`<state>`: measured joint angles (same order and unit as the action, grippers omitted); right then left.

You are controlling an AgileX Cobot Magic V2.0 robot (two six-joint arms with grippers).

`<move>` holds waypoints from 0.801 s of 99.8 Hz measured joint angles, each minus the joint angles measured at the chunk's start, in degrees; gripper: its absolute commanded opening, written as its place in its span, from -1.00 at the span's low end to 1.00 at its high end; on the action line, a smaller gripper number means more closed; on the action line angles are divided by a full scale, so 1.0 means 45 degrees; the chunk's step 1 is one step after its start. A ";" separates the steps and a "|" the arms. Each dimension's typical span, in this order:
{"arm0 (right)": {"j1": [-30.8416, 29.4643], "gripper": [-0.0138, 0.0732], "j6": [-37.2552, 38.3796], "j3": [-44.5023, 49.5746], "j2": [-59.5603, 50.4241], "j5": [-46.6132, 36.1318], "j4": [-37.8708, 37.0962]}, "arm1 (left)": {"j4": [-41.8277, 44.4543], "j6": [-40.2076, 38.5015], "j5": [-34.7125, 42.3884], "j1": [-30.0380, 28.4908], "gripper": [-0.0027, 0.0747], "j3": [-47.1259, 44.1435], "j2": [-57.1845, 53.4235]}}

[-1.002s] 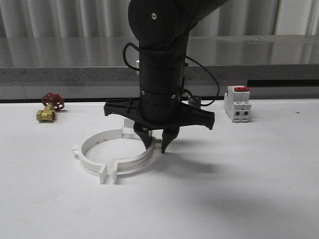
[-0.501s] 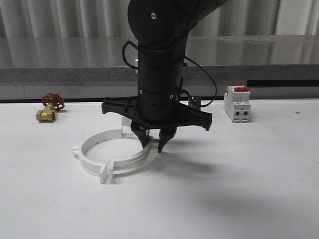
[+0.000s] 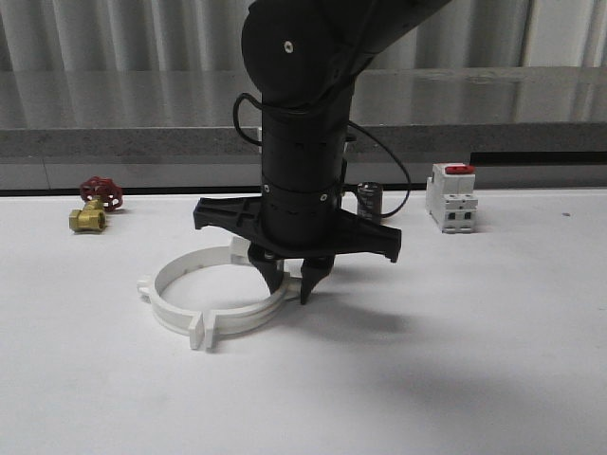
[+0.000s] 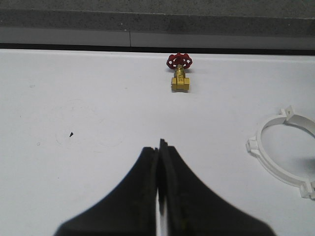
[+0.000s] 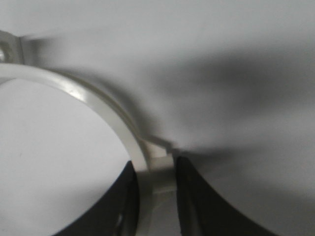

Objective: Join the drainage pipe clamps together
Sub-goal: 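Carry the half-ring to the placed one and press their ends together, then open the right gripper and raise it away from the ring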

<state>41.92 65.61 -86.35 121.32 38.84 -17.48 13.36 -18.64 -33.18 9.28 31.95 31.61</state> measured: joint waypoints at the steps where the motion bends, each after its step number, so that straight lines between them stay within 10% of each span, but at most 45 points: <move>1: 0.0000 -0.59 0.0000 0.0000 0.0000 -0.0011 0.0021 | 0.0000 0.0000 0.0000 0.0000 -0.98 0.0000 0.0000; 30: 0.0000 -0.55 0.0000 0.0000 0.0000 -0.0089 0.0099 | 0.0000 0.0000 0.0000 0.0000 -0.98 0.0000 0.0000; 80: 0.0000 0.14 0.0030 0.0000 0.0000 -0.0322 0.0155 | 0.0000 0.0000 0.0000 0.0000 -0.98 0.0000 0.0000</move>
<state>41.92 65.74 -86.35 121.32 37.39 -16.78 13.36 -18.64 -33.18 9.28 31.95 31.61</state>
